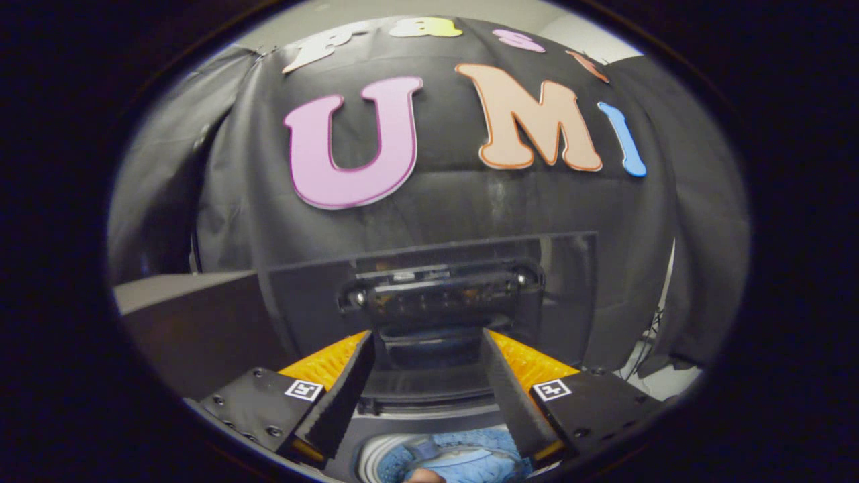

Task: Put the clothes into the washing machine and then close the washing machine lid.

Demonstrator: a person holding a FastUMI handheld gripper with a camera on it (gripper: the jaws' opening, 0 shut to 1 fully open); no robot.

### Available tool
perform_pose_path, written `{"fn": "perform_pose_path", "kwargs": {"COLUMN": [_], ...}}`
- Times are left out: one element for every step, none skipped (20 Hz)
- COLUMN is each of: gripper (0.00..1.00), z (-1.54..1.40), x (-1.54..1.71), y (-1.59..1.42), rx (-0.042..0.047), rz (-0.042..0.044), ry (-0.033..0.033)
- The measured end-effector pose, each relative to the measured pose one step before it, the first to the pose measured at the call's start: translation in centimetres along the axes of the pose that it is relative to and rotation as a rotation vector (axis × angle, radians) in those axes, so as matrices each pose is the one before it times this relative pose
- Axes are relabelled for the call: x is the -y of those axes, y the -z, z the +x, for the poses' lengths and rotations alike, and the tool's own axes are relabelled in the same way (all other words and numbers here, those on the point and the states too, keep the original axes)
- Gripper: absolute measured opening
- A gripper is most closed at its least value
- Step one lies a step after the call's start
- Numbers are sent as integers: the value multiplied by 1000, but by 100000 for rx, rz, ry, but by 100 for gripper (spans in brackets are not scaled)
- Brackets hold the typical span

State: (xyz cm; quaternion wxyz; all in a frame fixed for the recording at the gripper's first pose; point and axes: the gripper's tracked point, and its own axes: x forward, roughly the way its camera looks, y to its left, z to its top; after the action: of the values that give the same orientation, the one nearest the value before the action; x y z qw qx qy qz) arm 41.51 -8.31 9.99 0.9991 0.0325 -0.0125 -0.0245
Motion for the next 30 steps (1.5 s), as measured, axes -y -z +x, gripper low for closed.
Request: {"fn": "perform_pose_path", "kwargs": {"gripper": [96, 96, 96, 96, 96, 96, 96, 96, 96, 97, 97, 97, 97, 98, 98, 98, 98, 99, 99, 99, 98, 98, 98, 98, 98, 98, 98, 98, 98, 98], "z": [-199, -359, -95, 274, 697, 842, 883, 991, 1175, 934, 943, 666, 500, 510, 101, 724, 206, -807, -22, -114, -63, 110, -99, 103, -127, -170, -31, 38, 25, -178], "x": [122, 180, 268, -94, 105, 283, 287, -346, -140, -801, -857, 9, -96, 19, -7, 268, 196, 31, -104, 169, 103, 107, -44, -50, -6, 91, 31, -23, 8, -10], "y": [-2297, -2411, -2481, -2413, -1610, -1082, -606, 234, 810, 1349, 1193, 1261, 1388, 1917, 1186, -680, 487, -254, -483, 94, -281, 282, -2, 189, 60, 125, -86, 95, -76, -4], "rx": [3938, 5184, 6140, 4832, 2677, 1087, -107, -1680, -3718, -5492, -3979, -3523, -4784, -7066, -5237, 6672, -218, 1995, 2782, -614, 871, -1331, -331, -735, -756, -938, -26, -260, 377, 115], "rz": [-1196, -648, 126, 817, 1186, 470, -1145, -1256, -61, 1382, -541, -1724, -1755, -851, -1813, 284, 1106, 2794, 1480, -1590, -1498, -369, 727, 471, -6, -592, 14, -110, -363, -150], "ry": [1802, 1522, 884, -554, -317, 9, 398, -1215, -519, -2631, -3926, -766, -1105, -145, 46, 1784, 1408, 811, 851, 303, 838, 465, 353, 119, 9, -120, 69, -8, 3, 22]}}
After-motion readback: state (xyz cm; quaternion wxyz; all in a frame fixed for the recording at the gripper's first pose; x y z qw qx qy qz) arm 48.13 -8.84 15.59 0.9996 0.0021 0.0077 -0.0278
